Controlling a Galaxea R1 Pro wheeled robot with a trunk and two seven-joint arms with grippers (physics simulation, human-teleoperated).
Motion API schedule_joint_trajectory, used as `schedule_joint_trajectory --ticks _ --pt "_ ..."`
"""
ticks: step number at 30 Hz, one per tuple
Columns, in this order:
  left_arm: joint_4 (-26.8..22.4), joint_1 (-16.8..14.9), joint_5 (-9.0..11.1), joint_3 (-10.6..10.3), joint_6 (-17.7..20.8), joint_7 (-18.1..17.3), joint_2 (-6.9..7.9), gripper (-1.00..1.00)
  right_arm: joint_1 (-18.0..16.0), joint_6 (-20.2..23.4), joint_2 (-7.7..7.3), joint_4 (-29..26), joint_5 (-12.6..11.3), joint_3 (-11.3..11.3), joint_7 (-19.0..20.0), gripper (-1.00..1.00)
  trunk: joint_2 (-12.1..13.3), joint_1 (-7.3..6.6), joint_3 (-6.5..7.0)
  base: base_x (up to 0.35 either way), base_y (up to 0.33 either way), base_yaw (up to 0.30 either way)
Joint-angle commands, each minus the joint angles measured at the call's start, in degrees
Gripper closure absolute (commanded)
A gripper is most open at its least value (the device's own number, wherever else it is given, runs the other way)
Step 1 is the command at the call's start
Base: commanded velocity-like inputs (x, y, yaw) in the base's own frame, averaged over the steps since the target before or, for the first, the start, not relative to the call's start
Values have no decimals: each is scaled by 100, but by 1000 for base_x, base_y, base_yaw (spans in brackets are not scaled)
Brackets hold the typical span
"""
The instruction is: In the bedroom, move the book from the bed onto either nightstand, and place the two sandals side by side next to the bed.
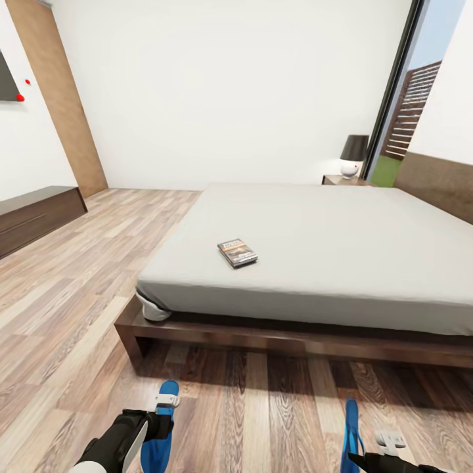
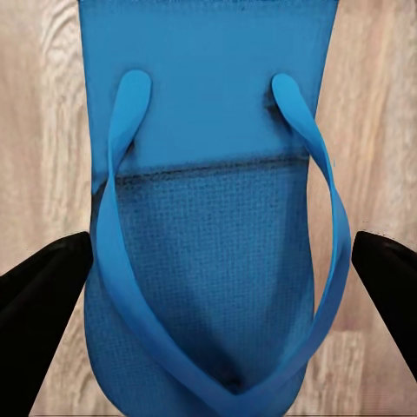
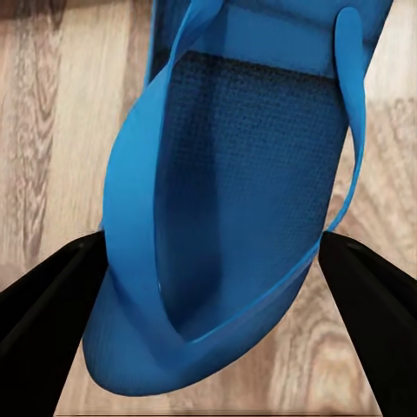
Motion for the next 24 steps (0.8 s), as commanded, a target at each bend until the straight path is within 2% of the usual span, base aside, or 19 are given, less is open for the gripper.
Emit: schedule_joint_trajectory --ticks 1,5,10,13,15,18,19,24 --pt "-13 -1 -61 46 29 -46 -8 100 -2 34 -7 -1 -27 -24 25 100 -4 1 -28 0 0 0" --pt "-13 -1 -61 46 28 -46 -6 100 -2 59 -214 0 -38 -19 38 100 -9 11 -117 0 0 0" --pt "-13 -1 -61 46 25 -50 -6 100 -2 70 -305 0 -48 -24 51 100 -16 24 -227 0 0 0" --pt "-13 -1 -61 46 25 -53 -5 100 -2 80 -508 6 -74 -26 370 100 -20 32 -294 0 0 0" --pt "-13 -1 -61 46 25 -53 -9 100 -2 83 -562 8 -309 -24 475 100 -23 37 -338 0 0 0" --pt "-13 -1 -61 46 25 -54 -11 100 -2 83 -588 2 -806 -15 513 100 -27 45 -405 0 0 0" --pt "-13 -1 -61 46 25 -55 -9 100 -2 84 -638 1 -955 -12 519 100 -28 47 -427 0 0 0" --pt "-13 -1 -61 46 25 -53 -13 100 -2 85 -886 7 -1111 -7 533 100 -35 60 -538 0 0 0"
